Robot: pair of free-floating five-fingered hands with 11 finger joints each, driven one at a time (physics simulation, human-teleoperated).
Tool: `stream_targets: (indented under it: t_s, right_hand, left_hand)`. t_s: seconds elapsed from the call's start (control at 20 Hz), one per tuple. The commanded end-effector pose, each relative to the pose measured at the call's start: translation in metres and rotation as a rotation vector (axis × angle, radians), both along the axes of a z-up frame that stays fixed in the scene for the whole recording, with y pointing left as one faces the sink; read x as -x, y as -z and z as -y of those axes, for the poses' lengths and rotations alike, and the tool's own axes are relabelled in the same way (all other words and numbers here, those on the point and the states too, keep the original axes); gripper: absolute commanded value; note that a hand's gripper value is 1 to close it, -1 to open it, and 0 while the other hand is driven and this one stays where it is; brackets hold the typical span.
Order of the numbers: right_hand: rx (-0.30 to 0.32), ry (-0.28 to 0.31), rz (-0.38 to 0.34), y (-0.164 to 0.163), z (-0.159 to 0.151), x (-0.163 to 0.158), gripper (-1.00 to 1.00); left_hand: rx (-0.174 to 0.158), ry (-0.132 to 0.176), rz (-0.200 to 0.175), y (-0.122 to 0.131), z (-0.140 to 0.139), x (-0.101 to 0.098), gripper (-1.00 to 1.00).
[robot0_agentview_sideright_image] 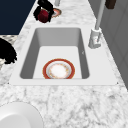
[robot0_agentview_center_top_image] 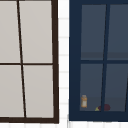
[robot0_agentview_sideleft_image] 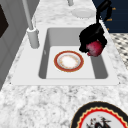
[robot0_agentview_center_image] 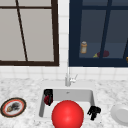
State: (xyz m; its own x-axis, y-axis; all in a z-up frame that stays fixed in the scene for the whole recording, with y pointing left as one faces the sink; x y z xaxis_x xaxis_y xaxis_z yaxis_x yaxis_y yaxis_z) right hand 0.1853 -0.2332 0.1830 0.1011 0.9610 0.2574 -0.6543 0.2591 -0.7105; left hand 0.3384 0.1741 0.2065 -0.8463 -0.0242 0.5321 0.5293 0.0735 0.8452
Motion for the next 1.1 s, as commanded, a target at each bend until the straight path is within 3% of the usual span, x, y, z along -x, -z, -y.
stream_targets:
  t_s: [0.0,0.3,0.4,0.65,0.9,1.05]
  right_hand:
    - [0.0,0.0,0.0,0.0,0.0,0.0,0.0]
    - [0.0,0.0,0.0,0.0,0.0,0.0,0.0]
    - [0.0,0.0,0.0,0.0,0.0,0.0,0.0]
    - [0.0,0.0,0.0,0.0,0.0,0.0,0.0]
    - [0.0,0.0,0.0,0.0,0.0,0.0,0.0]
    - [0.0,0.0,0.0,0.0,0.0,0.0,0.0]
  left_hand:
    - [-0.015,0.0,0.012,0.0,0.031,0.0,1.0]
    - [-0.017,-0.018,0.038,0.013,0.074,-0.01,1.0]
    - [-0.018,-0.02,0.066,0.023,0.091,-0.008,1.0]
    - [-0.019,-0.012,0.073,0.053,0.13,-0.018,1.0]
    - [-0.009,-0.029,0.07,0.096,0.166,-0.029,1.0]
    - [0.001,-0.028,0.091,0.12,0.177,-0.048,1.0]
